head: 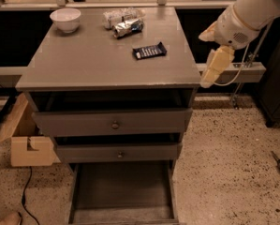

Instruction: Place rxbar blueberry into bottom drawer

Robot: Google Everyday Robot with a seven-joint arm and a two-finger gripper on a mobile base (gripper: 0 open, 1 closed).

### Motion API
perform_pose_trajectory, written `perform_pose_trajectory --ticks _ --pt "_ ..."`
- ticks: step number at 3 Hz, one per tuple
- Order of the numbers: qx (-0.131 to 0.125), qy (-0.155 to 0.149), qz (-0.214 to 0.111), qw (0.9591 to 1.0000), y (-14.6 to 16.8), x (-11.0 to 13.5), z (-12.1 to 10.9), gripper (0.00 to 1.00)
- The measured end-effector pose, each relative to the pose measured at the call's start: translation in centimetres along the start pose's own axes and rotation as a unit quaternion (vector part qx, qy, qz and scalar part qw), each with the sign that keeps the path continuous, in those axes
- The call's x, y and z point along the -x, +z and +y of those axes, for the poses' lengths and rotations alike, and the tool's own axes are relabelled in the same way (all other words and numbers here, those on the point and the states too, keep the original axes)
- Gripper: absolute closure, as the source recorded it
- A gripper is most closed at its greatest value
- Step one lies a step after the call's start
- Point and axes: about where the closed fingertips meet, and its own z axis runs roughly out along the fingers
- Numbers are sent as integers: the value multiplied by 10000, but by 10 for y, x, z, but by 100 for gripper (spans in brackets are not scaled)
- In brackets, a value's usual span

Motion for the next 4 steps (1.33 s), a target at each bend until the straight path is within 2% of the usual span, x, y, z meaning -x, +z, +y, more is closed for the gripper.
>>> perform_pose_trajectory --ticks 1,2,3,4 --pt "216 -339 -265 9988 23 22 -31 0" --pt "210 -381 -281 9987 49 38 -56 0" --pt "-57 94 -406 9991 78 50 -81 0" --pt "-303 646 -616 9955 89 54 -95 0"
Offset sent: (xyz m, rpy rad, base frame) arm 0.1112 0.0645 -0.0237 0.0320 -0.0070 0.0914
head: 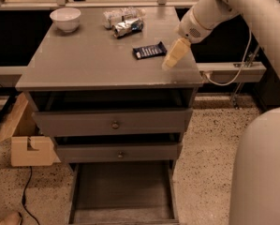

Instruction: Place rxbar blueberry into bottom drawer

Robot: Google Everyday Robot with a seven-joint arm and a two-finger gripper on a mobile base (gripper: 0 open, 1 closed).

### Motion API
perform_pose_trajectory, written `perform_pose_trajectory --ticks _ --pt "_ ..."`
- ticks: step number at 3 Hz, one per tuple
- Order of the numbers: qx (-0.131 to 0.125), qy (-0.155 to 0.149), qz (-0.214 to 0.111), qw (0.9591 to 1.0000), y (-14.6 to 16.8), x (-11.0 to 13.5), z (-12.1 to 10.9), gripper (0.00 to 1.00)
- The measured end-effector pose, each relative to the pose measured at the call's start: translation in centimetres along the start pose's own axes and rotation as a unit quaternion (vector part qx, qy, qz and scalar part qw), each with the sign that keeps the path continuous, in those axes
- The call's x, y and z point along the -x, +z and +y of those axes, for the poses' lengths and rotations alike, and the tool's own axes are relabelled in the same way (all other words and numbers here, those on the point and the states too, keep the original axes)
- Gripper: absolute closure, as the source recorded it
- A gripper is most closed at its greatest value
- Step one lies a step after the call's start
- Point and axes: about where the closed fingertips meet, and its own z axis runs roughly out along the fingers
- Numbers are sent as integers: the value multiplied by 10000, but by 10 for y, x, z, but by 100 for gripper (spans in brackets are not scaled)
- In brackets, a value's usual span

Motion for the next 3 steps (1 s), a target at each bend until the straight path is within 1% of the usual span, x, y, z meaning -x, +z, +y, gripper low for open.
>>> perform_pose_trajectory --ticks 1,2,3 --pt "-202 836 -369 9956 10 8 -12 0" --pt "-203 837 -370 9956 10 8 -12 0" --pt "-289 977 -671 9925 29 15 -21 0"
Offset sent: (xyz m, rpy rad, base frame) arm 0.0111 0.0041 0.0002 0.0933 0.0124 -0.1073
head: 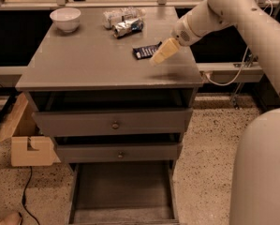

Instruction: Place rxbar blueberry into bottom drawer

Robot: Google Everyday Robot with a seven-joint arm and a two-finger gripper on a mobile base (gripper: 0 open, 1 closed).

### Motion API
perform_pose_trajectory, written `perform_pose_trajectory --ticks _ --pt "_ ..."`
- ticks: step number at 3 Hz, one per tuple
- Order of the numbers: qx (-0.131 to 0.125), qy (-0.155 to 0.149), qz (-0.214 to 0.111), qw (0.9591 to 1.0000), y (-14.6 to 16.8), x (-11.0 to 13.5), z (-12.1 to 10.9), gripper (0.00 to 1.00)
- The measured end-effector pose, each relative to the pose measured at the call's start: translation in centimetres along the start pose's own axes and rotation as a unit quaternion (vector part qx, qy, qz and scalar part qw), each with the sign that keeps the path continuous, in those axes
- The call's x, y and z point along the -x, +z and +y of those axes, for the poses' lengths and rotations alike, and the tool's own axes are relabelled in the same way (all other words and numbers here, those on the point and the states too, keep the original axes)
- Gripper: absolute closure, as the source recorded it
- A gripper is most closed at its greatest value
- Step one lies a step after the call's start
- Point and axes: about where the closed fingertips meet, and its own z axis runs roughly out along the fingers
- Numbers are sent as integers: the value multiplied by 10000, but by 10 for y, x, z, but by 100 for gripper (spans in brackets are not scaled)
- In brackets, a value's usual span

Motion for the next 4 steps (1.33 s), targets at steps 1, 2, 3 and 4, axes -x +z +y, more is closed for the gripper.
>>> perform_pose_trajectory --ticks 1,2,3,4 --pt "26 200 -474 9987 36 13 -9 0" --pt "156 289 -547 9980 59 14 -11 0" --pt "272 340 -569 9974 71 13 -12 0" --pt "277 393 -614 9970 73 11 -15 27"
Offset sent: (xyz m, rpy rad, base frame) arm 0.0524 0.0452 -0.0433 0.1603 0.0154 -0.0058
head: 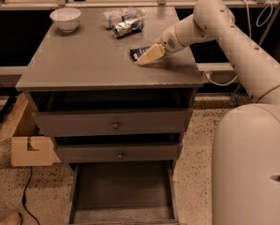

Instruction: Place rxbar blueberry into bottom drawer

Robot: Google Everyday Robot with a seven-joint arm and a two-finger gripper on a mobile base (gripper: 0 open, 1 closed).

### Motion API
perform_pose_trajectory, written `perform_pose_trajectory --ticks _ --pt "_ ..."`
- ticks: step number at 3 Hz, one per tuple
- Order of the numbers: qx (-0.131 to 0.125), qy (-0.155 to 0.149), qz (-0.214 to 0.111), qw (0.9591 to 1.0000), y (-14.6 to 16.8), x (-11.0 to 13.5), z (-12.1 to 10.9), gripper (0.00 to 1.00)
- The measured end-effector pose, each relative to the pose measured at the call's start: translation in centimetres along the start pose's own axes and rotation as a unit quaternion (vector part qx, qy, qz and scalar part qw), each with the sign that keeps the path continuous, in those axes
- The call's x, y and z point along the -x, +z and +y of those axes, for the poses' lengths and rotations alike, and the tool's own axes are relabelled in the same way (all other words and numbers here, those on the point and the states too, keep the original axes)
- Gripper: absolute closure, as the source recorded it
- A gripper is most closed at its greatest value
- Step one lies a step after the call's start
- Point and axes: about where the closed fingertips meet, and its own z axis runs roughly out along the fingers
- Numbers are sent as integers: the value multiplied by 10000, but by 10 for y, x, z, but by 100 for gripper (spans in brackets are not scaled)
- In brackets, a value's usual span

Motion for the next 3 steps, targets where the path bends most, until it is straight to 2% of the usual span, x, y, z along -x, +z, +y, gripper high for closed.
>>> perform_pose_trajectory --ticks 3 --pt "-161 105 -38 9998 -16 0 0 96"
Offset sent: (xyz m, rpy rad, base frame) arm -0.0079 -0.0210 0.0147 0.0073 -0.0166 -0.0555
